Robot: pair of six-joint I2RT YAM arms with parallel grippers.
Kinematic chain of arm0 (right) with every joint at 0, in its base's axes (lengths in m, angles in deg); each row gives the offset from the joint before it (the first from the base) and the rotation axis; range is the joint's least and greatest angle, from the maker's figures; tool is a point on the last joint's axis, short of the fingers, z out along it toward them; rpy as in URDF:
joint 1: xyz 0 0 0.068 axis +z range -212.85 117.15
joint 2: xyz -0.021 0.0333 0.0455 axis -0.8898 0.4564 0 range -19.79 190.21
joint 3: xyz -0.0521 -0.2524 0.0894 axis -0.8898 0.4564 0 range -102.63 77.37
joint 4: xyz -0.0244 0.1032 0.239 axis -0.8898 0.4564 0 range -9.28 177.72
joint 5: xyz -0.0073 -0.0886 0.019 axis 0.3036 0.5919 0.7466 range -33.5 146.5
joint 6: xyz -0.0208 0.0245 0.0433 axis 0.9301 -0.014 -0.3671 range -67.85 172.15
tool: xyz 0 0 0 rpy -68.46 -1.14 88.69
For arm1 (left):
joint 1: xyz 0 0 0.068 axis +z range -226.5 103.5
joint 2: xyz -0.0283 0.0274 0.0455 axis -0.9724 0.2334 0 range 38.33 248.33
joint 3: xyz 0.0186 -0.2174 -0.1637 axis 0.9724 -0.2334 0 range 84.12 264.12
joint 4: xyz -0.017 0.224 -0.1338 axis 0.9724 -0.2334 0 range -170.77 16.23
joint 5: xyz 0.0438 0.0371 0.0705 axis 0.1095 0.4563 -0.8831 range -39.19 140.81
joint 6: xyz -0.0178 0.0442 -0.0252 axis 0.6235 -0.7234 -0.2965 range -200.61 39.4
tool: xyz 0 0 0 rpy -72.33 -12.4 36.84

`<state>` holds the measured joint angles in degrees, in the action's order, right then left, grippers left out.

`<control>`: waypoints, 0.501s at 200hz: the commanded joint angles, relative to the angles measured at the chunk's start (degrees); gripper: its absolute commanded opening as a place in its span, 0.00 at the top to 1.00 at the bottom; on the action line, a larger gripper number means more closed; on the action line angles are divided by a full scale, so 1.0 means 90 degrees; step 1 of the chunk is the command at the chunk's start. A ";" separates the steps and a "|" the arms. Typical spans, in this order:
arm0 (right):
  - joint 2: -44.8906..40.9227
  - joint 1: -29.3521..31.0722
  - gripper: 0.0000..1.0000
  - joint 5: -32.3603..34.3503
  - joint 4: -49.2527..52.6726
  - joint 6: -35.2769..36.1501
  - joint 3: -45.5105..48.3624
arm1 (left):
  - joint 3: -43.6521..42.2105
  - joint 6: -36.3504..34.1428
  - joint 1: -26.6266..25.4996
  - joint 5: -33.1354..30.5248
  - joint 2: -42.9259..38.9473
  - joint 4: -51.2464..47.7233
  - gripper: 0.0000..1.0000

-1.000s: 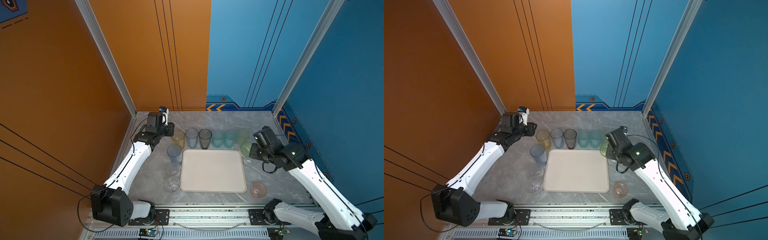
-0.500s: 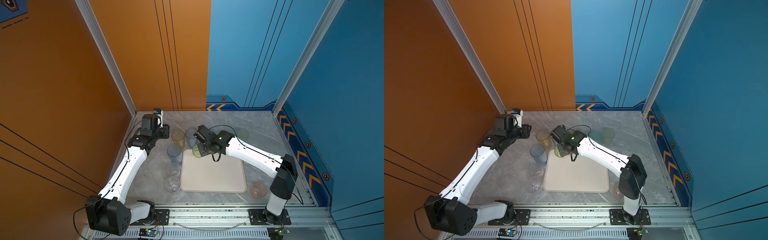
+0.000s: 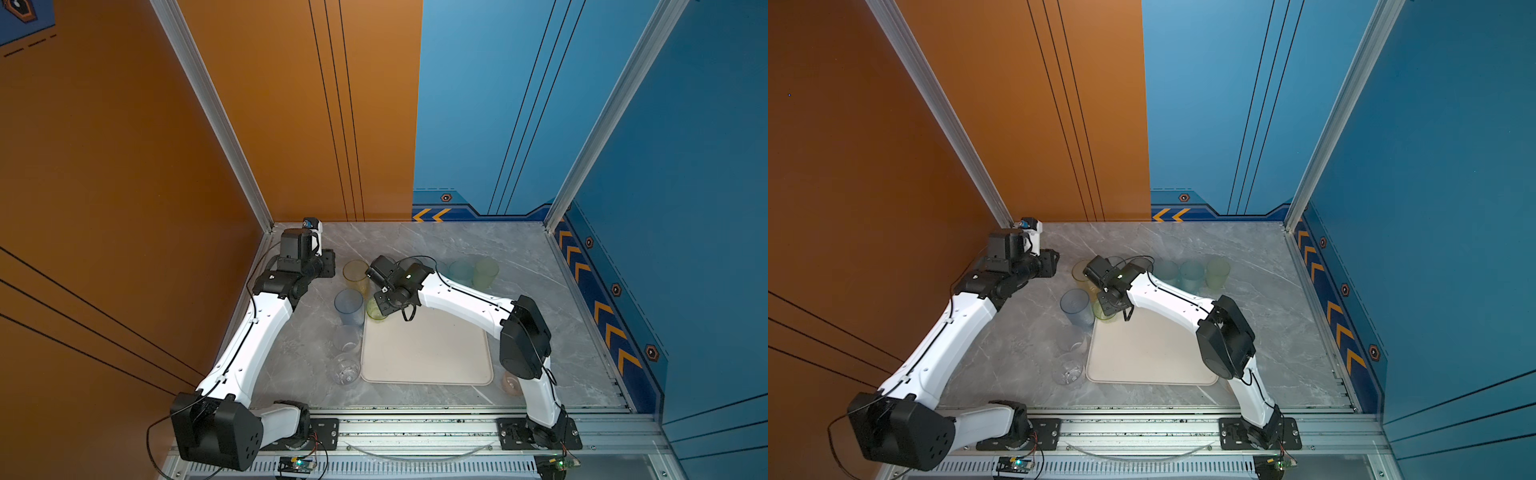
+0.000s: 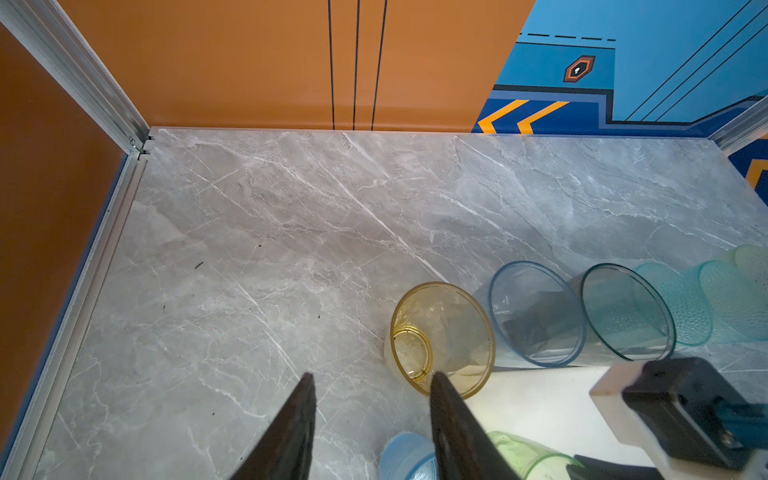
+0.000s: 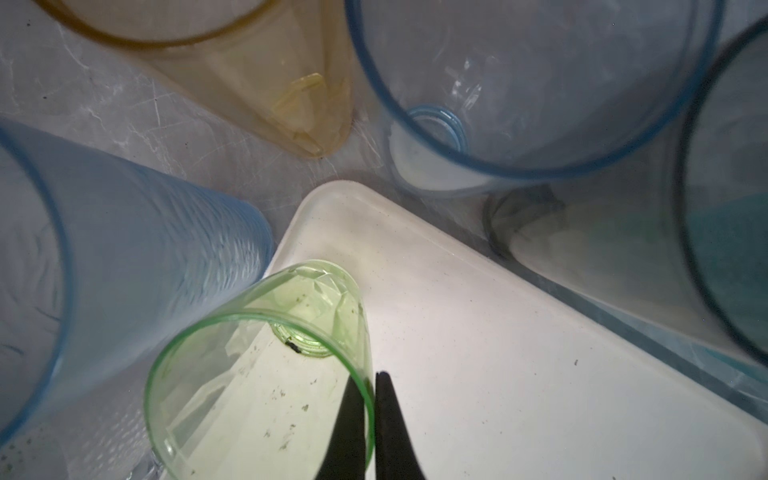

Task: Place the glasses into the tray
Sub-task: 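Carry the green cup over the tray corner nearest the cup row with the right gripper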

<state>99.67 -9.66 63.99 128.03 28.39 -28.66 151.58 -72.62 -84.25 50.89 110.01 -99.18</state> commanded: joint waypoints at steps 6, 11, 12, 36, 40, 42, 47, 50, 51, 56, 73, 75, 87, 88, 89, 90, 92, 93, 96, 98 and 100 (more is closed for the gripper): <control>0.0296 -0.0058 1.00 -0.0092 -0.0077 0.0101 -0.0306 | -0.0019 -0.0077 0.0080 0.0030 -0.0064 -0.0125 0.54; 0.0332 -0.0070 1.00 -0.0088 -0.0075 0.0102 -0.0324 | -0.0018 -0.0085 0.0089 0.0038 -0.0070 -0.0126 0.54; 0.0336 -0.0070 1.00 -0.0084 -0.0078 0.0102 -0.0326 | -0.0021 -0.0086 0.0089 0.0039 -0.0062 -0.0126 0.54; 0.0446 -0.0153 1.00 -0.0142 -0.0023 0.0092 -0.0389 | -0.0027 -0.0106 0.0127 0.0050 -0.0070 -0.0145 0.54; 0.0455 -0.0164 1.00 -0.0135 -0.0014 0.0092 -0.0393 | -0.0034 -0.0108 0.0128 0.0050 -0.0065 -0.0153 0.54; 0.0454 -0.0169 1.00 -0.0130 -0.0013 0.0092 -0.0395 | -0.0030 -0.0114 0.0133 0.0050 -0.0069 -0.0155 0.54; 0.0459 -0.0177 1.00 -0.0137 -0.0003 0.0095 -0.0391 | -0.0033 -0.0114 0.0145 0.0055 -0.0081 -0.0155 0.54; 0.0465 -0.0190 1.00 -0.0131 0.0005 0.0093 -0.0387 | -0.0037 -0.0116 0.0148 0.0052 -0.0076 -0.0155 0.54; 0.0461 -0.0193 1.00 -0.0130 0.0001 0.0092 -0.0386 | -0.0041 -0.0116 0.0153 0.0056 -0.0075 -0.0155 0.54; 0.0474 -0.0202 1.00 -0.0127 0.0007 0.0102 -0.0394 | -0.0044 -0.0114 0.0163 0.0060 -0.0083 -0.0155 0.54; 0.0508 -0.0233 1.00 -0.0123 0.0007 0.0120 -0.0395 | -0.0041 -0.0116 0.0189 0.0077 -0.0076 -0.0155 0.54; 0.0514 -0.0228 1.00 -0.0125 0.0002 0.0121 -0.0388 | -0.0044 -0.0116 0.0193 0.0079 -0.0074 -0.0158 0.54; 0.0559 -0.0254 1.00 -0.0139 0.0016 0.0122 -0.0413 | -0.0040 -0.0116 0.0197 0.0099 -0.0045 -0.0155 0.54; 0.0557 -0.0260 1.00 -0.0148 0.0017 0.0122 -0.0414 | -0.0042 -0.0116 0.0197 0.0104 -0.0045 -0.0150 0.54; 0.0561 -0.0253 1.00 -0.0153 0.0022 0.0122 -0.0415 | -0.0043 -0.0111 0.0197 0.0106 -0.0040 -0.0153 0.54; 0.0568 -0.0254 1.00 -0.0156 0.0024 0.0122 -0.0420 | -0.0044 -0.0114 0.0197 0.0107 -0.0042 -0.0154 0.54; 0.0575 -0.0258 1.00 -0.0152 0.0026 0.0122 -0.0429 | -0.0042 -0.0116 0.0197 0.0121 -0.0039 -0.0155 0.54; 0.0580 -0.0262 1.00 -0.0155 0.0031 0.0122 -0.0432 | -0.0043 -0.0116 0.0197 0.0120 -0.0042 -0.0155 0.54; 0.0591 -0.0264 1.00 -0.0165 0.0033 0.0122 -0.0440 | -0.0043 -0.0116 0.0205 0.0123 -0.0034 -0.0155 0.54; 0.0601 -0.0270 1.00 -0.0165 0.0036 0.0122 -0.0443 | -0.0044 -0.0111 0.0206 0.0127 -0.0030 -0.0155 0.54; 0.0600 -0.0274 1.00 -0.0164 0.0036 0.0122 -0.0444 | -0.0040 -0.0115 0.0207 0.0128 -0.0026 -0.0155 0.54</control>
<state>103.78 -11.73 63.51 127.61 28.41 -30.43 151.58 -72.81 -82.90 51.07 110.01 -99.34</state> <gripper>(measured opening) 0.048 0.464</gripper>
